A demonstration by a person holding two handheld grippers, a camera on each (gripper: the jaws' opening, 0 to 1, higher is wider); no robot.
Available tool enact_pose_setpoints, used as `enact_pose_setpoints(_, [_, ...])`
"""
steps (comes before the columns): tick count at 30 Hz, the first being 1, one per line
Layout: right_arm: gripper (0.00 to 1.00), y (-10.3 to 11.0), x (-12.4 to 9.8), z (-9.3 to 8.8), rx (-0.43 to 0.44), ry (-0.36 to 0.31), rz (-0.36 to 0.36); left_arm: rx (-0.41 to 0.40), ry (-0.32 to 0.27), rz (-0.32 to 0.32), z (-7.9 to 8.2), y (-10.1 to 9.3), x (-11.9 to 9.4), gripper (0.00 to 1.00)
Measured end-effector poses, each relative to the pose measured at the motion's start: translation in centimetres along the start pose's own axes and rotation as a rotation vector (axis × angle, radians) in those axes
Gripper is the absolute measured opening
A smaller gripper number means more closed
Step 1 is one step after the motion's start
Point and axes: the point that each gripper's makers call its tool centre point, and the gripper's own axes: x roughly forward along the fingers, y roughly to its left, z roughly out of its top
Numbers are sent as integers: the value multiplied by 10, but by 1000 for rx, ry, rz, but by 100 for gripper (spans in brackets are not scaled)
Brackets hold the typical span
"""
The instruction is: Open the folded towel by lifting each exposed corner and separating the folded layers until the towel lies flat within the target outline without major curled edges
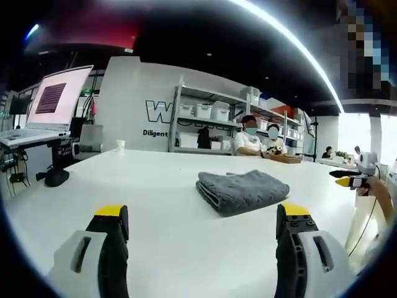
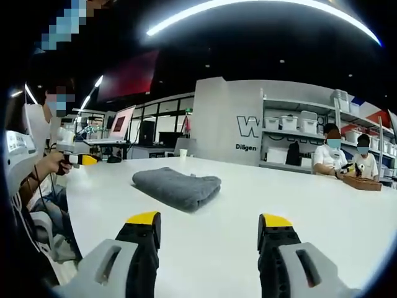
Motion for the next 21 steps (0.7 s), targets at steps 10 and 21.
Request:
enact_pose_setpoints(10, [59,-2,0,-3,4,10,6,-3,2,-13,1,-5,5,96])
enact_pose_setpoints(21, [58,-3,-1,-1,0,5,2,-11,0,1,1,-1,2,96])
